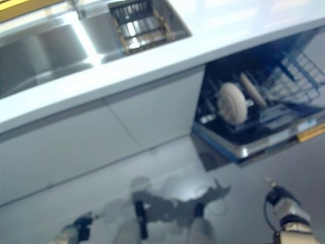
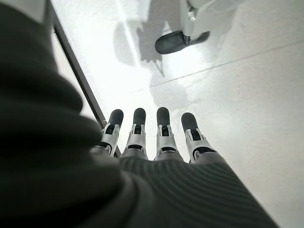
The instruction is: Take plates into dishwasher
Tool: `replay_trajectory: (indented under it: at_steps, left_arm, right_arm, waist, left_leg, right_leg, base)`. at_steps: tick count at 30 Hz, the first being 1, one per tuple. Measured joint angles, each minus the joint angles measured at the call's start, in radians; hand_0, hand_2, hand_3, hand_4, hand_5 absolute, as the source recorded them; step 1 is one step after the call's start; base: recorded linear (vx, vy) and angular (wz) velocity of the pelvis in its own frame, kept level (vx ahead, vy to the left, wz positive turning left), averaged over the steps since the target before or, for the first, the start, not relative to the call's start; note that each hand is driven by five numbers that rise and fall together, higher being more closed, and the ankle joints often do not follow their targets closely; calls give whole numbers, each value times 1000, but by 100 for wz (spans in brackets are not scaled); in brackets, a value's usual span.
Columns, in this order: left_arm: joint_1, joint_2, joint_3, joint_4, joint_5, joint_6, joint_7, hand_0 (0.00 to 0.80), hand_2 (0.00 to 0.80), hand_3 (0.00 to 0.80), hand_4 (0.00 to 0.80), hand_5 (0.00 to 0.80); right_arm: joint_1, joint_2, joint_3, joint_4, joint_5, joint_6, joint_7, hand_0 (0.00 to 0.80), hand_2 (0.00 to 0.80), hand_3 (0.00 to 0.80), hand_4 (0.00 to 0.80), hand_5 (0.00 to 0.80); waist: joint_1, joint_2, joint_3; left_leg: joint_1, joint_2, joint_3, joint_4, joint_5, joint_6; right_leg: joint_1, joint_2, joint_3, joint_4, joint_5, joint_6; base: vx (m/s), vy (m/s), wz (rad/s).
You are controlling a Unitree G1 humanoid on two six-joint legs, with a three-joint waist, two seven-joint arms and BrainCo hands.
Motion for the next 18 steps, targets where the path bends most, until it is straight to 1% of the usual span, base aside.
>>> replay_trajectory:
  at_steps: [1,2,4,7,9,11,13,14,18]
  left_arm:
    - [-6,-1,0,-7,-14,-4,-2,0,0,0,0,0]
    - [-8,0,-1,-8,-22,-10,-3,0,0,0,0,0]
    - [-5,-2,-4,-8,-35,-15,-7,0,0,0,0,0]
    - [2,3,-3,-10,-56,-16,-8,0,0,0,0,0]
    - [4,8,-3,-9,-59,-16,-11,0,0,0,0,0]
    - [5,9,-1,-8,-58,-16,-22,0,0,0,0,0]
    - [5,9,0,-8,-59,-18,-28,0,0,0,0,0]
    - [11,9,0,-15,-59,-21,-30,0,0,0,0,0]
    - [26,7,0,-62,-61,-20,-29,0,0,0,0,0]
  right_arm:
    - [-3,0,-5,7,28,-11,-13,0,0,0,0,0]
    - [-7,3,-8,7,53,-19,-31,0,0,0,0,0]
    - [-25,2,-23,7,78,-27,-67,0,0,0,0,0]
    - [-56,-25,-30,32,105,-26,-115,0,0,0,0,0]
    - [-78,-49,-32,57,117,-23,-120,0,0,0,0,0]
    - [-90,-83,-44,68,134,-15,-119,0,0,0,0,0]
    - [-102,-114,-44,83,153,-9,-111,0,0,0,0,0]
    - [-114,-139,-50,83,184,-8,-96,0,0,0,0,0]
    - [-187,-176,-65,72,300,-9,-55,0,0,0,0,0]
  waist:
    - [-3,11,13]
    - [-3,17,24]
    - [-3,32,52]
    - [-2,62,69]
    - [4,77,77]
    - [21,90,82]
    - [22,96,86]
    - [23,96,88]
    - [21,110,98]
  left_leg:
    - [-6,-3,-1,5,-9,-10]
    - [-13,-12,-1,10,-13,-11]
    - [-15,-31,0,34,-22,1]
    - [-62,-43,-4,96,-47,14]
    - [-95,-43,-10,146,-63,12]
    - [-131,-38,-19,206,-86,8]
    - [-158,-37,-30,244,-97,5]
    - [-183,-36,-33,276,-105,2]
    - [-236,-30,-45,333,-112,-3]
  right_leg:
    - [-13,-10,-1,29,-12,3]
    - [-27,-23,0,55,-21,6]
    - [-42,-48,12,99,-36,13]
    - [-92,-77,23,181,-67,16]
    - [-130,-89,32,242,-92,11]
    - [-171,-95,43,309,-122,2]
    - [-198,-104,44,358,-144,-4]
    - [-230,-109,54,403,-162,-9]
    - [-294,-116,65,487,-192,-27]
  base:
    - [11,8,21]
    - [-4,31,15]
    - [-36,25,7]
    - [-11,-34,9]
    - [9,-51,4]
    - [7,-46,2]
    - [-25,-33,7]
    - [-40,-14,4]
    - [-62,-13,3]
